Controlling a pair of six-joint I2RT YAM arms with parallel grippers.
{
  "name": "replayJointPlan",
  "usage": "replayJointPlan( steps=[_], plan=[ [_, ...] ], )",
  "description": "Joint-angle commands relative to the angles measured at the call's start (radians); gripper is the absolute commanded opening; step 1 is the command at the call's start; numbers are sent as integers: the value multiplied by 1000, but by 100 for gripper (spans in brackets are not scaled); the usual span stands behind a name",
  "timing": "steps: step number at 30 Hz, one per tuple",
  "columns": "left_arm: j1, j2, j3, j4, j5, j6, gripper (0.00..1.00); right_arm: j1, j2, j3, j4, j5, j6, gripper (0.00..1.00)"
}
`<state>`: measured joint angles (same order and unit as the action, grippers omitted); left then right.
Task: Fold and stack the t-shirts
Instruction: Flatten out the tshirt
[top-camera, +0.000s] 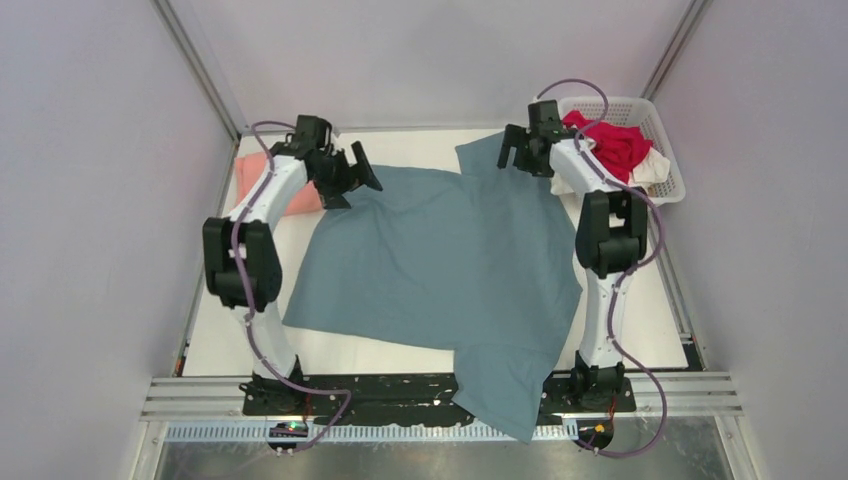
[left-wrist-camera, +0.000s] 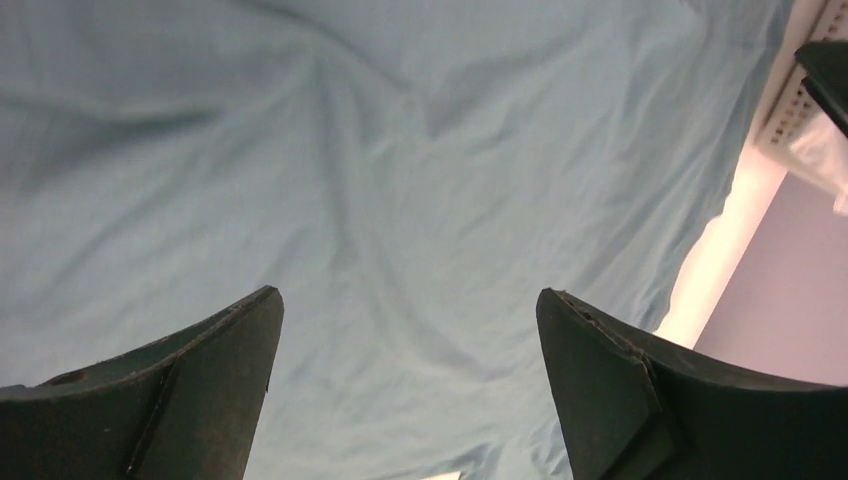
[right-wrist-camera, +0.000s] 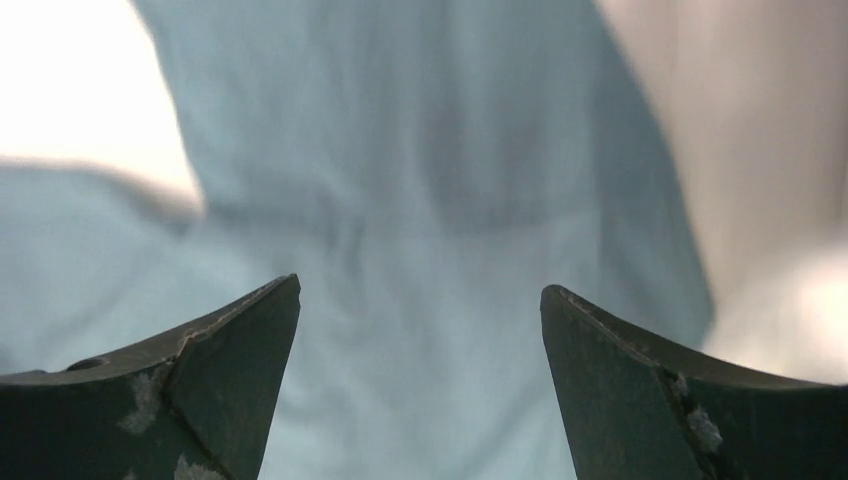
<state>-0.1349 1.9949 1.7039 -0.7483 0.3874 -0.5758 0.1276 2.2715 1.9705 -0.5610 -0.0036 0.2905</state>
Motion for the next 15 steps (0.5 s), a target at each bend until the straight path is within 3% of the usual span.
replayJointPlan(
  steps=[1, 2, 7, 12, 15],
  plan=[
    [9, -232, -230, 104, -89, 7, 100, 63, -366, -324, 37, 80, 47, 95],
    [11, -264, -281, 107, -105, 5, 100, 77, -404, -454, 43, 86, 56, 95],
    [40, -392, -488, 123, -153, -15, 100, 102, -545, -779, 55, 68, 102, 95],
    [73, -485, -611, 163, -169, -35, 100, 85, -509, -848, 123, 59, 132, 95],
    [96, -520, -665, 161, -185, -41, 100, 45, -455, -836, 155, -33, 151, 95]
  ],
)
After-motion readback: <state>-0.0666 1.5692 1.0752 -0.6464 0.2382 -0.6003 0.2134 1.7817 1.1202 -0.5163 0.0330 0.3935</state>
